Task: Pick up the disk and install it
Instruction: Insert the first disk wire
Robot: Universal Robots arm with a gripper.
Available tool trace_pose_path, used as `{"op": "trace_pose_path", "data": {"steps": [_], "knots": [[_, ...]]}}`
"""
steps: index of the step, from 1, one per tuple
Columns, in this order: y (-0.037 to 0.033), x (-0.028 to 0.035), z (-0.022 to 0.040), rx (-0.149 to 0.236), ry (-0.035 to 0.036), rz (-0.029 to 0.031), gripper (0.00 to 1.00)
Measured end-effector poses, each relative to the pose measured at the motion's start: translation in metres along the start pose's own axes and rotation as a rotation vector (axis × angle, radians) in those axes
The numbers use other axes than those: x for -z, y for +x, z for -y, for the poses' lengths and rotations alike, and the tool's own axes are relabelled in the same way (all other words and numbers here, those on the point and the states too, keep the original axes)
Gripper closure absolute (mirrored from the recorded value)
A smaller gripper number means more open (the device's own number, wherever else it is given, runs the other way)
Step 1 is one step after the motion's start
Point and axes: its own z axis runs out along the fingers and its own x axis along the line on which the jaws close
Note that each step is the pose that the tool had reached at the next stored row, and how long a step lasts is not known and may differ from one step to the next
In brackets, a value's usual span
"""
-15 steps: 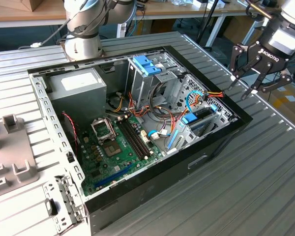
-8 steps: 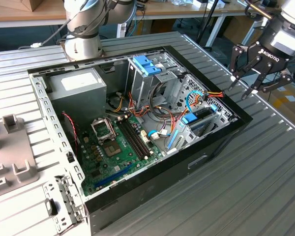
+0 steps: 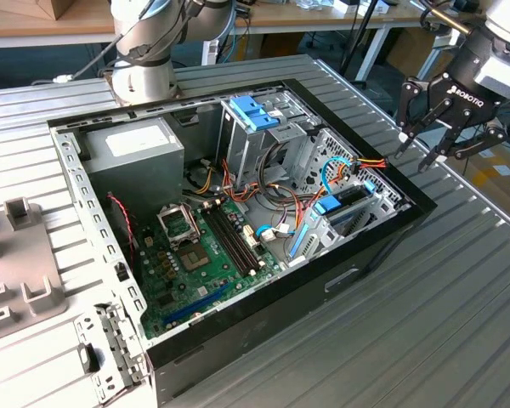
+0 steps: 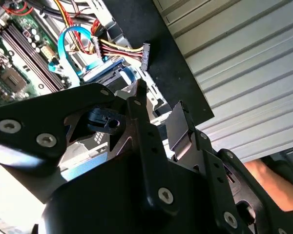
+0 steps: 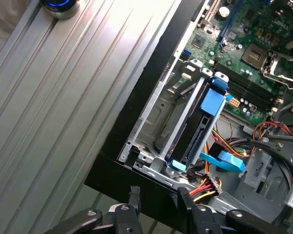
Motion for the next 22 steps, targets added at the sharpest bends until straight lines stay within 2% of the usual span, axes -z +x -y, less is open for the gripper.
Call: {"op": "trace_pose_path", "data": {"steps": [3,4,5,7,8,12,14,15,16,17,18,19,21,22], "knots": [[0.0000,-0.0003,0.0000,0.042,-0.0024,-0.0018,0.56],[0.0000,-0.0004,0.0000,0.068,-0.0040,-0.0032,0.56],[0.0000,-0.0007,0.0001,0.117,-0.0067,-0.0054,0.56],[0.0000,-0.0009,0.0001,0.166,-0.0096,-0.0077,0.56],[0.0000,-0.0009,0.0001,0.180,-0.0104,-0.0084,0.56],[0.0000,-0.0009,0.0001,0.184,-0.0106,-0.0084,0.56],[0.0000,-0.0011,0.0002,0.186,0.0026,0.0048,0.56],[0.0000,-0.0011,0.0001,0.187,0.0173,0.0181,0.56],[0.0000,-0.0012,0.0002,0.188,0.0267,0.0273,0.56],[0.0000,-0.0013,0.0001,0.189,0.0326,0.0335,0.56],[0.0000,-0.0014,0.0002,0.190,0.0444,0.0464,0.56],[0.0000,-0.0015,0.0002,0.191,0.0472,0.0496,0.56],[0.0000,-0.0014,0.0001,0.190,0.0474,0.0496,0.56],[0.0000,-0.0016,0.0000,0.191,0.0508,0.0474,0.56]]}}
